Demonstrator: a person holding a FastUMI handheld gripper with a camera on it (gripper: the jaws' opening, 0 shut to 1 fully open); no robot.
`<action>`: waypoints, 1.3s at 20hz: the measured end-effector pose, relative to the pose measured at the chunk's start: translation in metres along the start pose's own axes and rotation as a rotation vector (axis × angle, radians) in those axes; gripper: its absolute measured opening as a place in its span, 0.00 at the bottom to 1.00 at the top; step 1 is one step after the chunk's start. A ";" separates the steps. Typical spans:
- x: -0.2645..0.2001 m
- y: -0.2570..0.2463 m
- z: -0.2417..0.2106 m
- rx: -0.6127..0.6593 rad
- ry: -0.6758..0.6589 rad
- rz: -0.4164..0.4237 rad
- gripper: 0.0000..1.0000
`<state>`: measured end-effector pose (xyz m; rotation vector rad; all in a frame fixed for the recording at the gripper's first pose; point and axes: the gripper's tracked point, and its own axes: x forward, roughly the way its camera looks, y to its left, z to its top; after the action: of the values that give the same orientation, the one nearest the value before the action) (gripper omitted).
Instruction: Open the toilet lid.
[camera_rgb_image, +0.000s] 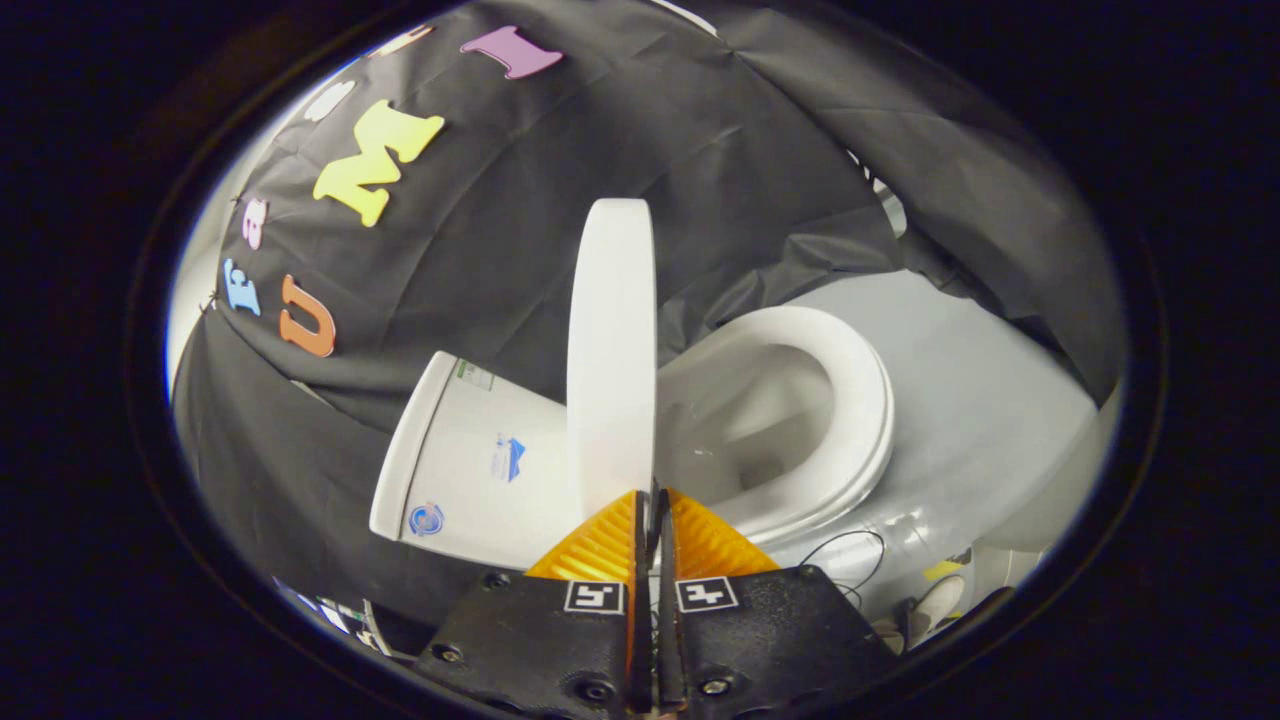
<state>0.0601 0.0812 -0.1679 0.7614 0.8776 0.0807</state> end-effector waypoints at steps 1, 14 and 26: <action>0.001 0.001 -0.001 -0.008 0.000 -0.003 0.06; 0.000 0.040 -0.005 -0.143 -0.036 -0.049 0.06; 0.002 0.078 -0.013 -0.284 -0.092 -0.087 0.08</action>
<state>0.0703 0.1469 -0.1258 0.4576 0.7899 0.0908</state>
